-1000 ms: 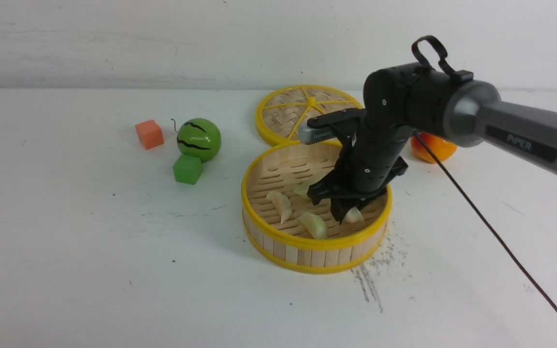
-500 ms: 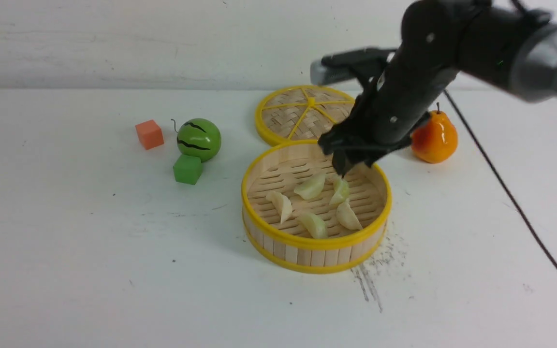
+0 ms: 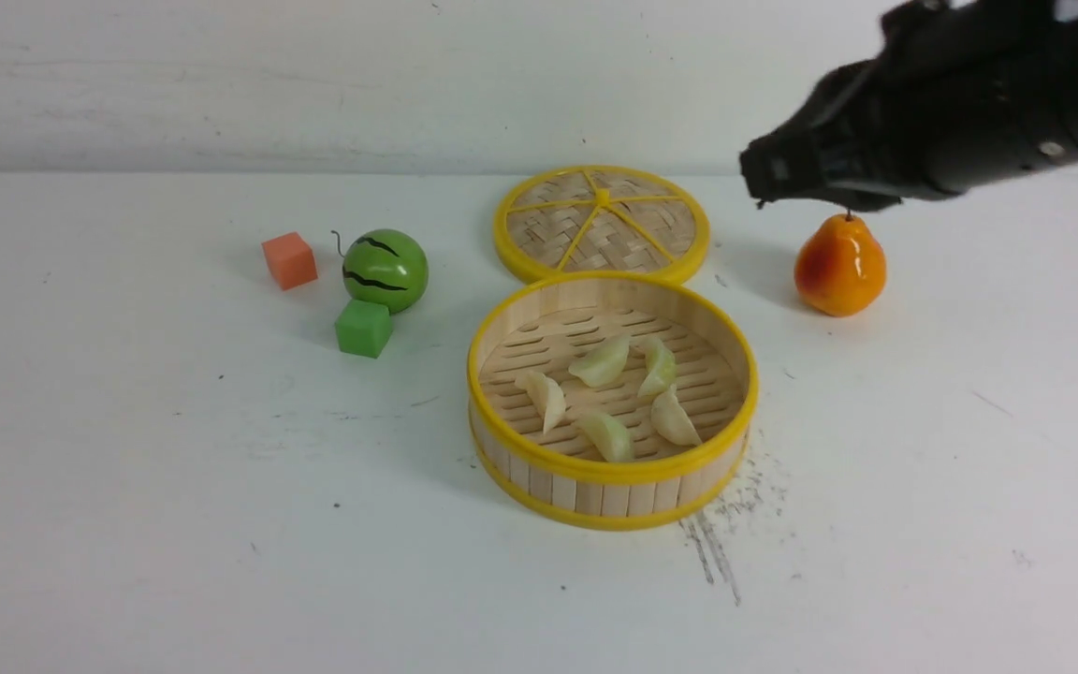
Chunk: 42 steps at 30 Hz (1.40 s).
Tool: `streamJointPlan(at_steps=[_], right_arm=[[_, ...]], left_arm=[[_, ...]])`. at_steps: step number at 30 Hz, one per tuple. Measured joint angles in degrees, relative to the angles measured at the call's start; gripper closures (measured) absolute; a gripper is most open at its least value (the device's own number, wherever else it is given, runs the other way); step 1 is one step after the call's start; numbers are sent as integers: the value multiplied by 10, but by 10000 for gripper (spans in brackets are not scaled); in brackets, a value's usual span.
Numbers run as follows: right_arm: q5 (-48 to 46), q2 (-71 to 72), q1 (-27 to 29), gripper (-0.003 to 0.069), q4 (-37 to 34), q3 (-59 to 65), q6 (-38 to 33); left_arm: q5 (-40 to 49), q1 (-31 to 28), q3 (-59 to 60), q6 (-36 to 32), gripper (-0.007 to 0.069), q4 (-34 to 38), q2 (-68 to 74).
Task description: Put the dumplings into the steamer on the white table.
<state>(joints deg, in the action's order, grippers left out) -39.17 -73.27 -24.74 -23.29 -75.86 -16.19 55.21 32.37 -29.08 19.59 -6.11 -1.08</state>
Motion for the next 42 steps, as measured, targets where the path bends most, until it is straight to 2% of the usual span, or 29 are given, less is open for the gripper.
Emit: streamJointPlan(at_steps=[7, 14, 18, 27, 37, 42], right_arm=[[114, 194, 0, 681, -23, 187, -36], [141, 315, 0, 680, -27, 292, -41], [130, 333, 0, 679, -27, 309, -40], [24, 346, 0, 674, -23, 312, -40], [47, 385, 0, 680, -12, 312, -40], [137, 451, 6, 680, 13, 371, -40]], left_arm=[[0, 0, 0, 0, 530, 0, 0], [0, 0, 0, 0, 523, 0, 0], [0, 0, 0, 0, 519, 0, 0], [1, 0, 0, 0, 511, 0, 0], [6, 0, 0, 0, 501, 0, 0], [8, 0, 0, 0, 495, 0, 0]])
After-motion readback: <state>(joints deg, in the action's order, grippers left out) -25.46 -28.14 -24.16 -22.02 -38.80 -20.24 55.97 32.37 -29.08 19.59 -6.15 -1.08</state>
